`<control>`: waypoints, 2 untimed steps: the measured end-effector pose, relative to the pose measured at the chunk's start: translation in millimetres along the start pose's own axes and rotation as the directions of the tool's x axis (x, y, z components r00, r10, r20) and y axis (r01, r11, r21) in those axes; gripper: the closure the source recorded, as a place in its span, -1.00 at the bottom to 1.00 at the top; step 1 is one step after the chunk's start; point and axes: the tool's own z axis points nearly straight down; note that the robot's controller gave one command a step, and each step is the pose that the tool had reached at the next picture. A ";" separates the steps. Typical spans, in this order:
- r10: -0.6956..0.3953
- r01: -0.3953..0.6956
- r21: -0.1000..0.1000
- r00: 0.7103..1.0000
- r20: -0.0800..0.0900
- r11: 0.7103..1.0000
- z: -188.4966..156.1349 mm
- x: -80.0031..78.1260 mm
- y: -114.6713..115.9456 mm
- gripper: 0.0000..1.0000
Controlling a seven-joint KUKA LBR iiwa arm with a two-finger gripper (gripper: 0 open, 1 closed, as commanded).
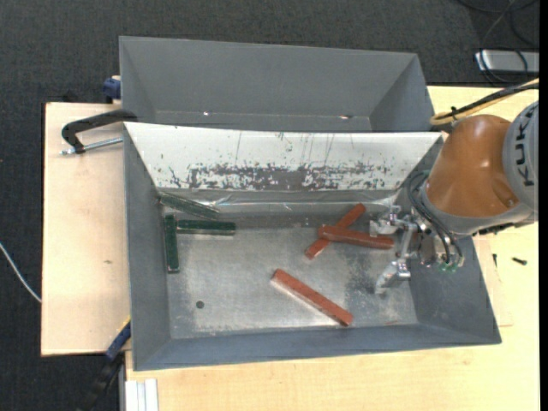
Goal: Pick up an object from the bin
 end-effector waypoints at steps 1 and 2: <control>-0.005 0.005 0.002 1.000 -0.001 1.000 8.6 -1.1 -1.2 -1.00; 0.023 -0.023 0.000 1.000 -0.009 1.000 10.7 -57.7 22.8 1.00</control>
Offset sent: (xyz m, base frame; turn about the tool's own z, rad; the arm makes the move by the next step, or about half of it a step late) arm 0.0552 0.0188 -0.0162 0.0232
